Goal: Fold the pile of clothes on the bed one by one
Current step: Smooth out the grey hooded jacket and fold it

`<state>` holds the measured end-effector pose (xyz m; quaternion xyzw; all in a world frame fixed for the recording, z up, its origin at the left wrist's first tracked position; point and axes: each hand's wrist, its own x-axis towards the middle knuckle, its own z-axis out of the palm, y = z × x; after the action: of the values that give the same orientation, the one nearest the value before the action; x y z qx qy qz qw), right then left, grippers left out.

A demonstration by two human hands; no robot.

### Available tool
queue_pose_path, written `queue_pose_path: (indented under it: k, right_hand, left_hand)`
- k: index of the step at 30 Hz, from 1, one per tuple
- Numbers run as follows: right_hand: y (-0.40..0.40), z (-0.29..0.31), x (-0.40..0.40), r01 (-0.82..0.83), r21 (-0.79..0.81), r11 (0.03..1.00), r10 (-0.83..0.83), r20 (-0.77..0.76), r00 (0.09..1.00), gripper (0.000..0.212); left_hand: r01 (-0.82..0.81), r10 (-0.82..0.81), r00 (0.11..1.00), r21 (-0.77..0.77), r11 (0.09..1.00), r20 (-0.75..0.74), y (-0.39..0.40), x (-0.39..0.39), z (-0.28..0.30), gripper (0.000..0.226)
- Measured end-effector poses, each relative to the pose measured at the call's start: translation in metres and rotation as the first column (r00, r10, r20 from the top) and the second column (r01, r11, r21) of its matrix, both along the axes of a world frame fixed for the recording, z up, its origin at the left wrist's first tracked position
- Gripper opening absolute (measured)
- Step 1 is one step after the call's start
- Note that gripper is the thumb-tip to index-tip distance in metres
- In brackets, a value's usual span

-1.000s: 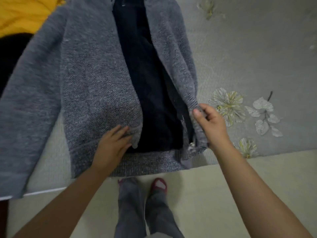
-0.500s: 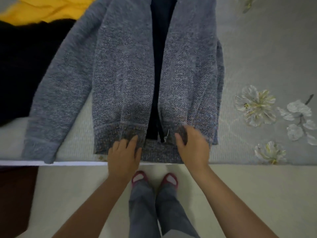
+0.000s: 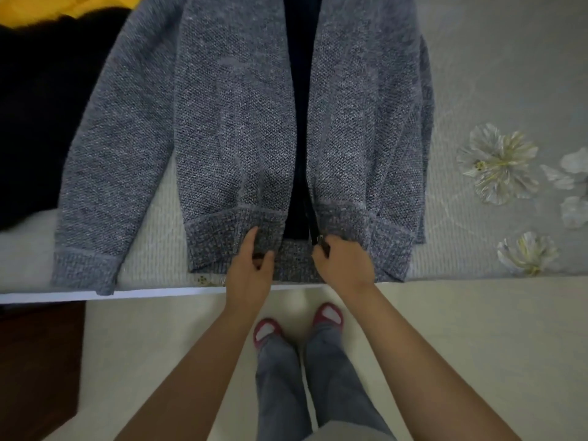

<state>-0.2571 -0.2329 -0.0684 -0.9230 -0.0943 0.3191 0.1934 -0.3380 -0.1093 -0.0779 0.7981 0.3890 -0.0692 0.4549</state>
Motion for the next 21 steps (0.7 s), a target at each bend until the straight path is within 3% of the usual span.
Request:
queue_pose_path:
  k: [3, 6, 8, 10, 14, 18, 21]
  right_hand:
    - [-0.002, 0.003, -0.017, 0.0, 0.012, 1.0, 0.001, -0.039, 0.999, 0.034]
    - [0.001, 0.001, -0.03, 0.28, 0.083, 0.956, -0.277, -0.045, 0.96, 0.032]
    - [0.007, -0.002, -0.03, 0.579, 0.199, 0.791, -0.558, -0.155, 0.815, 0.027]
    - [0.02, -0.003, -0.028, 0.747, 0.255, 0.614, -0.682, -0.305, 0.664, 0.033]
    - [0.043, -0.008, -0.023, 0.74, 0.275, 0.614, -0.675, -0.304, 0.673, 0.06]
    - [0.054, -0.016, -0.014, 0.811, 0.299, 0.503, -0.745, -0.325, 0.582, 0.072]
    - [0.06, -0.02, -0.011, 0.788, 0.248, 0.564, -0.754, -0.233, 0.614, 0.08]
  left_hand:
    - [0.055, -0.052, 0.998, 0.055, 0.997, -0.046, 0.006, -0.007, 0.004, 0.053]
    - [0.14, -0.142, 0.988, -0.03, 0.99, -0.064, 0.012, -0.011, 0.008, 0.055]
    - [0.137, -0.149, 0.987, -0.16, 0.977, -0.063, 0.014, -0.008, 0.009, 0.055]
    - [0.053, -0.068, 0.996, -0.212, 0.976, -0.062, 0.016, -0.003, 0.008, 0.05]
    - [-0.024, 0.025, 1.0, -0.279, 0.96, 0.0, 0.02, 0.001, 0.005, 0.046]
    - [-0.074, 0.095, 0.995, -0.476, 0.876, 0.02, 0.027, 0.011, 0.001, 0.04]
    - [-0.046, 0.083, 0.995, -0.477, 0.878, 0.058, 0.033, 0.019, -0.005, 0.036]
